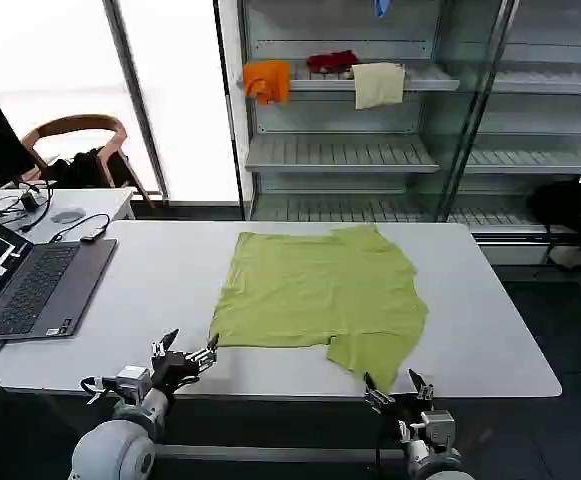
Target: Fold and organize the clothes.
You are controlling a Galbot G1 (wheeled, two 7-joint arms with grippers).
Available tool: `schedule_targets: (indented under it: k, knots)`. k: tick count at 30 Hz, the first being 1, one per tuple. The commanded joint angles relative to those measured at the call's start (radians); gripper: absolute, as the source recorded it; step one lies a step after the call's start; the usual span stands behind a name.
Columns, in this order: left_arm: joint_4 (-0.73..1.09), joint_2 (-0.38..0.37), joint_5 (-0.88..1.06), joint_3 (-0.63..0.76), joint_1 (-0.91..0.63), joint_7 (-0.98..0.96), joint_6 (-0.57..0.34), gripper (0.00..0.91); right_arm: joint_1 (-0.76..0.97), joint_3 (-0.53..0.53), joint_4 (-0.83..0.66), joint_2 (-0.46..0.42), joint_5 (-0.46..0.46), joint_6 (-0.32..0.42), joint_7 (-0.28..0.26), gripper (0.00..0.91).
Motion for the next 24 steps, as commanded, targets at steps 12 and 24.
schedule_targets:
  k: [12, 24]
  knots:
    - [0.092, -0.033, 0.081, 0.061, -0.030, -0.004, 0.000, 0.010, 0.004, 0.001, -0.014, 0.005, -0.003, -0.001, -0.011, 0.000]
    - [0.089, -0.032, 0.084, 0.073, -0.024, -0.007, -0.073, 0.000, 0.003, 0.005, -0.012, 0.005, 0.008, 0.032, -0.011, 0.000]
